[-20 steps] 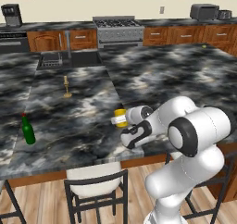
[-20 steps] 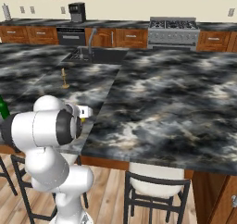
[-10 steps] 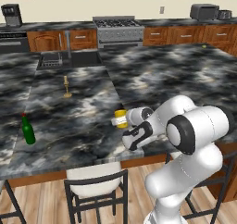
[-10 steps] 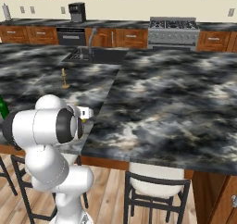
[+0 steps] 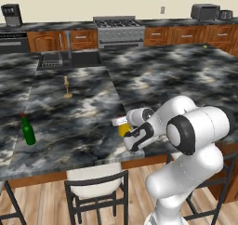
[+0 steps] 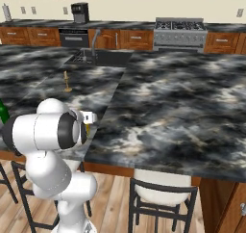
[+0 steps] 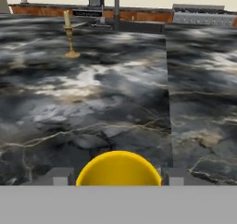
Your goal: Open the cabinet directly in front. Then move the beer and the mug to the dining counter with the candle on it.
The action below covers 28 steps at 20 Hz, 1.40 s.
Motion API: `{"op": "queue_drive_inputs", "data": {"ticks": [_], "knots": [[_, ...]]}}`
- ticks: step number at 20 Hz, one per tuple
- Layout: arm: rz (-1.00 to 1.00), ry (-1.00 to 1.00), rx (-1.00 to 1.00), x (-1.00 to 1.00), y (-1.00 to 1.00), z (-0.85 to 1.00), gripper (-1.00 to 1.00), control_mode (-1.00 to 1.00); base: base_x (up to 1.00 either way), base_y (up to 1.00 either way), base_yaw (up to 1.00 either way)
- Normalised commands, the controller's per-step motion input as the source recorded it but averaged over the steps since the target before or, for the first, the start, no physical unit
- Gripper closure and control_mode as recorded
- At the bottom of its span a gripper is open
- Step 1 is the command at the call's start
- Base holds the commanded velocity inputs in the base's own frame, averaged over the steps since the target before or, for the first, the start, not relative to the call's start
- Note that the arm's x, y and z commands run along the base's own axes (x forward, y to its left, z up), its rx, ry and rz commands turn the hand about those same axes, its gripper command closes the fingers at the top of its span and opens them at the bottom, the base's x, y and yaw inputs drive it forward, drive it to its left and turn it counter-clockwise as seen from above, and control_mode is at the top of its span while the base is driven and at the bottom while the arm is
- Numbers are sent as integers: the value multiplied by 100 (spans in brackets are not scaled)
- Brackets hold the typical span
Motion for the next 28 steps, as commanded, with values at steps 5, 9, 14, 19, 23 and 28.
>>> {"op": "queue_drive_inputs", "data": {"ticks": [5,9,14,19,23,28], "knots": [[-2,4,0,-4,0,48,-100,-100,0,0,0],[-2,8,3,-66,0,94,-100,-100,0,0,0],[0,10,5,-96,0,100,-100,-100,0,0,0],[0,9,9,-100,0,100,-100,-100,0,0,0],[0,-5,15,-100,-18,73,-100,-100,0,0,0],[-1,-12,1,-100,-31,-23,-100,-100,0,0,0]]}}
